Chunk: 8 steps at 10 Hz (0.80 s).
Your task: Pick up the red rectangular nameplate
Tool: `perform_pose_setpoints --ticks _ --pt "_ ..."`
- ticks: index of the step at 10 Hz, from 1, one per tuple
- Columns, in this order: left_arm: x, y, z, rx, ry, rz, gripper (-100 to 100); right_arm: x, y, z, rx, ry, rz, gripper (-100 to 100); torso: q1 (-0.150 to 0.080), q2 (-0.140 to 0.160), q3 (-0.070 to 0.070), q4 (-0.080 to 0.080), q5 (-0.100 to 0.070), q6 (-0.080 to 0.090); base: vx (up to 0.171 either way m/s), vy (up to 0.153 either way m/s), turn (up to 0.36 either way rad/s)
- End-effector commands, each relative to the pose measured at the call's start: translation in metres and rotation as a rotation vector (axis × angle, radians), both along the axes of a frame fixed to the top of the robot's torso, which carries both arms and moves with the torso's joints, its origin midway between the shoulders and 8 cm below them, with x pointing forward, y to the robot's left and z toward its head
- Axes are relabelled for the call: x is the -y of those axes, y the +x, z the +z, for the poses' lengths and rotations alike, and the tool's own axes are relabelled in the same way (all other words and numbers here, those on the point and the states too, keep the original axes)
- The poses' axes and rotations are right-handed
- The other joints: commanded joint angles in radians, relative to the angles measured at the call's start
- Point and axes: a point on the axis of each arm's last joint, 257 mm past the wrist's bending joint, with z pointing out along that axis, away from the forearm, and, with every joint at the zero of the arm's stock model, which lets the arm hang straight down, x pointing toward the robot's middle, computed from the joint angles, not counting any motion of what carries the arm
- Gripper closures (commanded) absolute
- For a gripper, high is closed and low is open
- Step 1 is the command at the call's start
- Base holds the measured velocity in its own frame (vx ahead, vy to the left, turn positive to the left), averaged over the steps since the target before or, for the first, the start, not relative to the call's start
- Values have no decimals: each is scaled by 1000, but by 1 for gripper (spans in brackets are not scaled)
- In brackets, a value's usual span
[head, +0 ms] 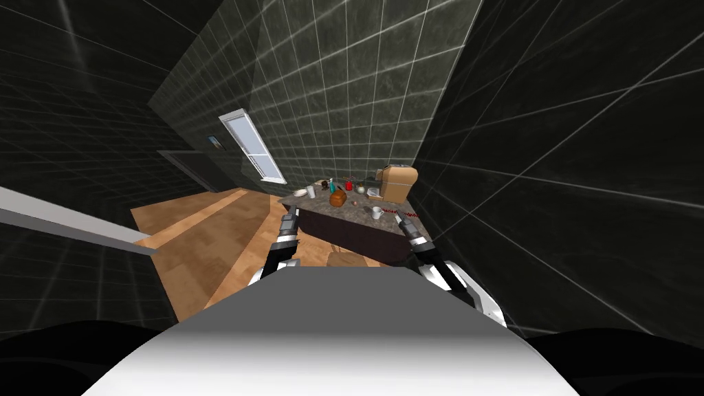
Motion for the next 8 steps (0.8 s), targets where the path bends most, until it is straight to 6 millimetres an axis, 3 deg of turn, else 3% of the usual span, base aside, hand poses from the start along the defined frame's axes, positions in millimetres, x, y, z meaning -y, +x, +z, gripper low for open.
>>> perform_pose_setpoints --ticks 1,2,3,4,5,6,7,8 --pt "0 0 0 0 0 0 0 2 -1 -6 -27 -32 14 -100 0 0 0 0 0 0 -20 40 68" --pt "0 0 0 0 0 0 0 10 -3 -24 -77 -49 13 -100 0 0 0 0 0 1 -21 45 164" --pt "0 0 0 0 0 0 0 11 -3 -24 -81 -73 25 -100 0 0 0 0 0 0 -19 33 91" --pt "0 0 0 0 0 0 0 20 -5 -42 -133 -88 20 -100 -1 0 0 0 0 1 -12 33 185" --pt "0 0 0 0 0 0 0 20 -5 -42 -138 -112 33 -100 -1 0 0 0 0 0 -7 24 90" --pt "0 0 0 0 0 0 0 31 -9 -61 -192 -130 26 -100 -2 -1 0 0 0 1 -4 34 194" --pt "0 0 0 0 0 0 0 32 -9 -61 -198 -158 40 -100 -1 -1 -1 0 0 0 -6 27 86" --pt "0 0 0 0 0 0 0 45 -15 -80 -254 -176 32 -100 -1 -1 -1 0 0 1 -9 28 198"
